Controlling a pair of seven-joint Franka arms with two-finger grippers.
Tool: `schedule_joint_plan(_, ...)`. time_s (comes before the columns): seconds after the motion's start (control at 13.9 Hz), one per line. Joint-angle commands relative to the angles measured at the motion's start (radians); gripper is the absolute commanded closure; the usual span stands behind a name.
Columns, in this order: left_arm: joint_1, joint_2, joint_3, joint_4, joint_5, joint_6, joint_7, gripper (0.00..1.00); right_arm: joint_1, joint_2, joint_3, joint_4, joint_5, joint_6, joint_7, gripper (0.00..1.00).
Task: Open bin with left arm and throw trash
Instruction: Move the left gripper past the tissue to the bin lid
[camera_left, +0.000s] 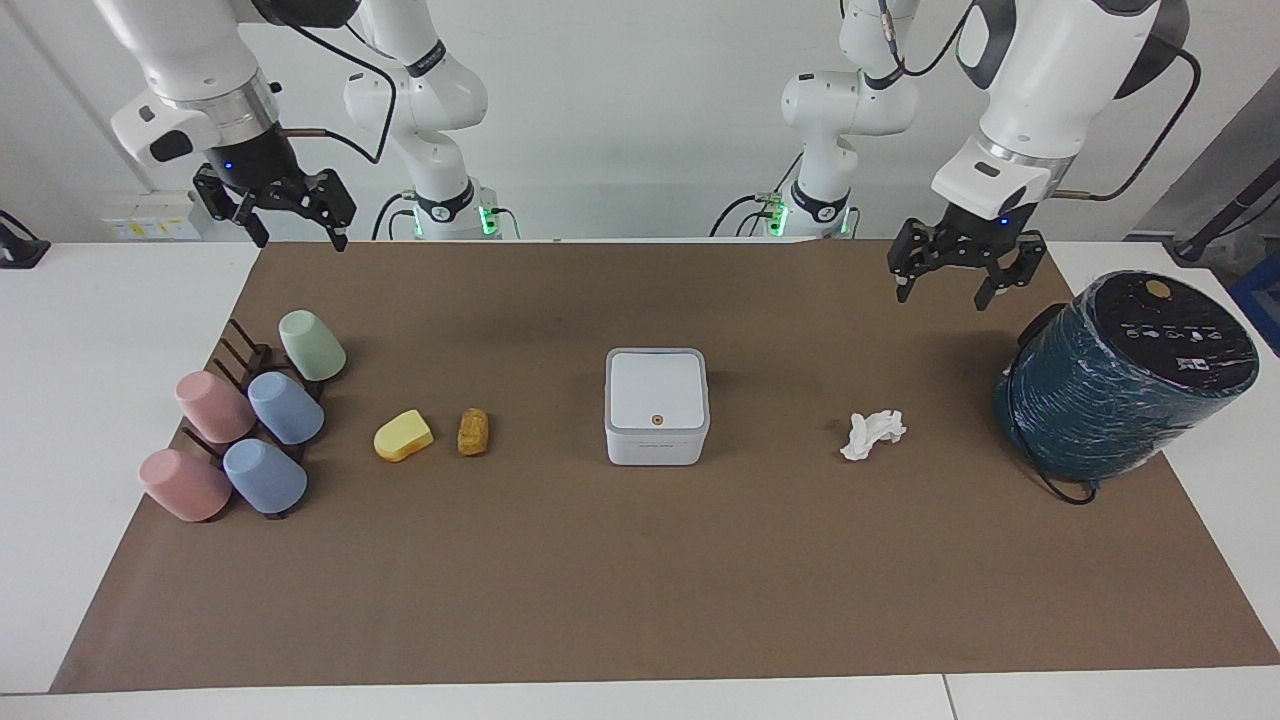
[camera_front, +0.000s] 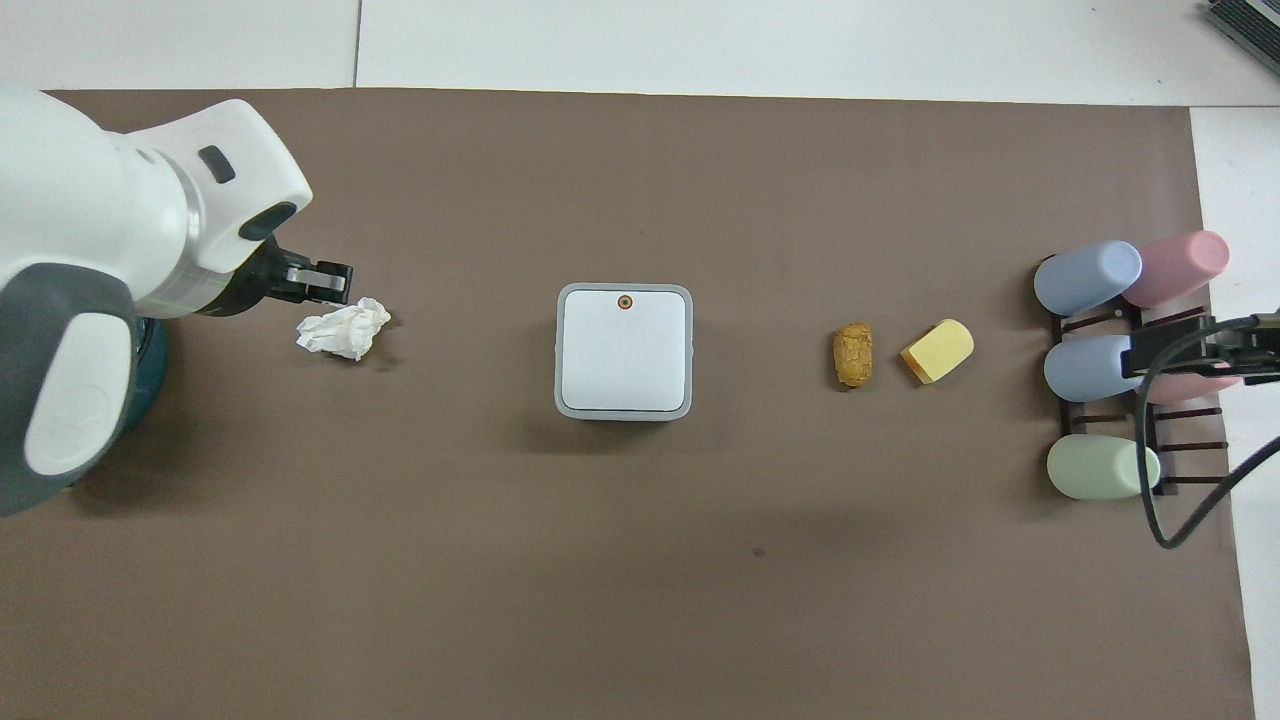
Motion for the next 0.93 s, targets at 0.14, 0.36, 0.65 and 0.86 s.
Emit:
schedule_joint_plan(0.14,-0.118,0.052,0.014,-0.032,-0.010,0.113,-0.177,1.00,-0.008,-0.011,0.005,-0.016,-0.001,-0.001,-0.018,0.00)
schedule_joint_plan(0.36,-0.167,0.109,0.014,-0.034,-0.031,0.207,-0.301,1.00,-0.008,-0.011,0.005,-0.016,-0.001,-0.001,-0.018,0.00)
schedule_joint_plan(0.65,-0.198,0.149,0.014,-0.067,-0.068,0.354,-0.384,1.00,-0.008,-0.012,0.005,-0.022,-0.001,0.004,-0.020,0.00)
schedule_joint_plan(0.86,-0.211,0.151,0.014,-0.109,-0.091,0.429,-0.412,1.00,-0.009,-0.028,0.005,-0.065,-0.001,0.036,-0.021,0.00)
